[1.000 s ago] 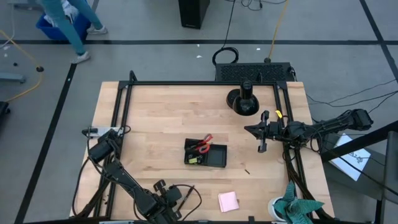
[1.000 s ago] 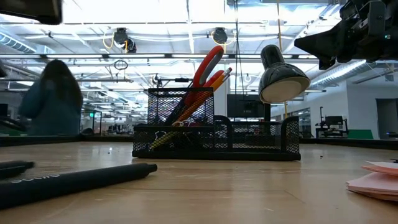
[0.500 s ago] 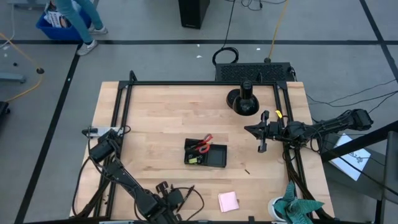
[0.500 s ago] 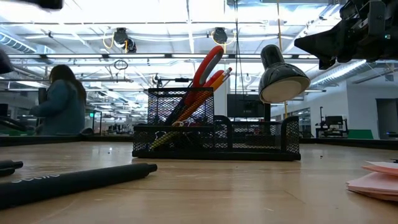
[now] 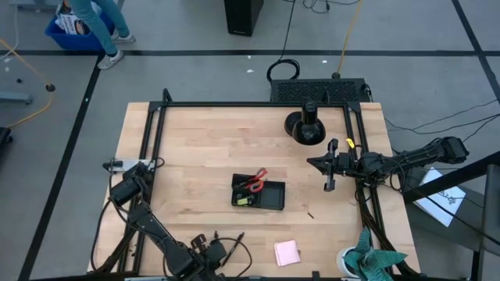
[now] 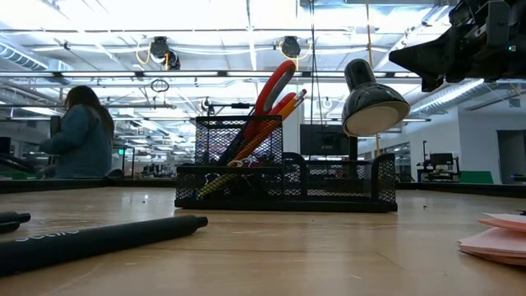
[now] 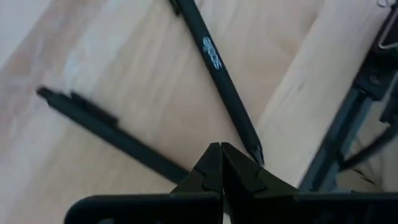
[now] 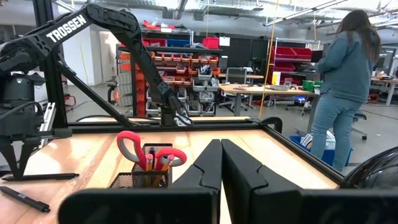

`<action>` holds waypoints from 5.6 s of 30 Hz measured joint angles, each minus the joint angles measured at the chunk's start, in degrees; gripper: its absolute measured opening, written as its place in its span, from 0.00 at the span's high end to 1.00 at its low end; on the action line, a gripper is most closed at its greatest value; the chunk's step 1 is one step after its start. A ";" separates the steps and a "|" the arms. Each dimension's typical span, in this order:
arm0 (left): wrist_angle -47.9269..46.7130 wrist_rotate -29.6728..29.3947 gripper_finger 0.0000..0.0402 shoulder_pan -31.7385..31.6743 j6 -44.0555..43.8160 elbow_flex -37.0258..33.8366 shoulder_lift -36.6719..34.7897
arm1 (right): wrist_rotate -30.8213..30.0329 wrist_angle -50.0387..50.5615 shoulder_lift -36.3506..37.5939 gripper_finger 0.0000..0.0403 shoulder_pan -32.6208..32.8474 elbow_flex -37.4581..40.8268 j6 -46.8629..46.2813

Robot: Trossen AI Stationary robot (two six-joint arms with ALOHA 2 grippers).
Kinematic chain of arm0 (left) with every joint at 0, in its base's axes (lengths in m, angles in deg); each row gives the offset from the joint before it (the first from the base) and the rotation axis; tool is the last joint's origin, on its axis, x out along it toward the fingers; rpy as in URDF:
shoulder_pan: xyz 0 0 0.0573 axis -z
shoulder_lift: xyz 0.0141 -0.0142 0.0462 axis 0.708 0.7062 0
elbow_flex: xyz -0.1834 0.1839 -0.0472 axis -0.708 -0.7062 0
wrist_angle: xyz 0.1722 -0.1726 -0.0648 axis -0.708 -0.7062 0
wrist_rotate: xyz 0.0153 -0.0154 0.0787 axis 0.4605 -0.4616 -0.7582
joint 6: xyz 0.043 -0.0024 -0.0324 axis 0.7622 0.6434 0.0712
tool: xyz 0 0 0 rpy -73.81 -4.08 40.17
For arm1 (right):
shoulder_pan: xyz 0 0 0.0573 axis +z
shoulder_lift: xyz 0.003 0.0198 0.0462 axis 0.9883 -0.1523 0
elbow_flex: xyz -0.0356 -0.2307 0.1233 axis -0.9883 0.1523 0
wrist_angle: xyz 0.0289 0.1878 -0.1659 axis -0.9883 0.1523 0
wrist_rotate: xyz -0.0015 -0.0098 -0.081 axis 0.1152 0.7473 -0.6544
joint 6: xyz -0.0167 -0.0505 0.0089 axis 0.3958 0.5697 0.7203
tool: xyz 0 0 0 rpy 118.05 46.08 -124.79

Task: Pick and place office supplies into organizer
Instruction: Put the black pen into the black desk organizer

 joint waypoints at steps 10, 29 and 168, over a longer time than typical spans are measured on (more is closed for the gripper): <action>-4.39 1.13 1.00 3.46 -8.36 0.06 -0.11 | 0.02 0.00 0.02 1.00 0.00 0.00 -0.56; -11.43 -1.41 1.00 4.01 -10.48 -0.35 -0.11 | 0.02 -0.03 0.00 1.00 -0.02 0.00 -1.47; -17.27 19.61 0.43 -11.50 6.13 2.60 3.82 | 0.00 0.02 0.02 1.00 -0.02 0.00 -3.36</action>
